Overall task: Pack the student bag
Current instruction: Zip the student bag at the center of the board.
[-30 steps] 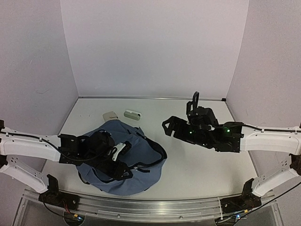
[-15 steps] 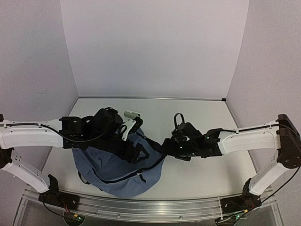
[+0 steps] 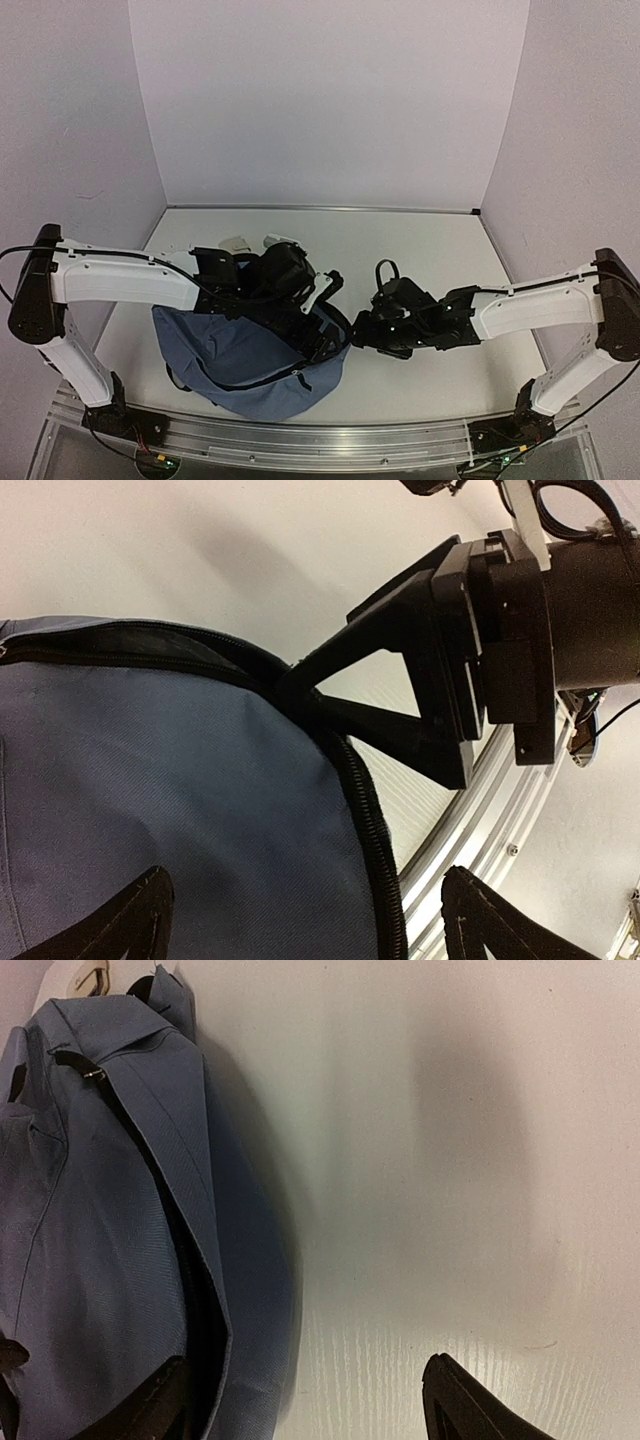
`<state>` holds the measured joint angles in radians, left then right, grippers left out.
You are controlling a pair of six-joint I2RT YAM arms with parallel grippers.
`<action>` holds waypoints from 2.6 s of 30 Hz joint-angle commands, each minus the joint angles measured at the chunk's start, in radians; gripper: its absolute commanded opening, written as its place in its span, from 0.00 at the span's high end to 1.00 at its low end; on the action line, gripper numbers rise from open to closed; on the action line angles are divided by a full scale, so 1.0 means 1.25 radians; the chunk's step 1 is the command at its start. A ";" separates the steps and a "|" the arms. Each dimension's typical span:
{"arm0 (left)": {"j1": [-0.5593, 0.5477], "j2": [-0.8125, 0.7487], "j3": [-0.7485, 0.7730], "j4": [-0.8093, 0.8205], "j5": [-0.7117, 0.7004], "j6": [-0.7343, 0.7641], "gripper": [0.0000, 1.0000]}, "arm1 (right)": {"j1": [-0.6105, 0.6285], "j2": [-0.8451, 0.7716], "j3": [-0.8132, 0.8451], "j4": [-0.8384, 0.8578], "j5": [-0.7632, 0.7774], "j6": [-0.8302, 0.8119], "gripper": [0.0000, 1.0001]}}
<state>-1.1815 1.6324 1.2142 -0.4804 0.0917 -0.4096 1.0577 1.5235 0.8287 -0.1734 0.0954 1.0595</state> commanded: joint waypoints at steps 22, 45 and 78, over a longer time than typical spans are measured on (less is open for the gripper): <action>-0.044 0.023 0.059 -0.093 -0.175 -0.046 0.71 | 0.077 -0.056 -0.025 -0.004 0.001 0.079 0.23; -0.043 0.003 -0.007 -0.009 -0.089 -0.089 0.89 | 0.128 -0.138 -0.044 -0.114 0.020 0.156 0.25; 0.021 -0.366 -0.214 -0.100 -0.170 -0.268 0.00 | 0.402 0.066 0.178 0.019 0.146 -0.130 0.36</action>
<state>-1.1639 1.2031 0.9466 -0.5994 -0.1319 -0.7325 1.5585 1.5495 0.9774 -0.1883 0.2440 0.9398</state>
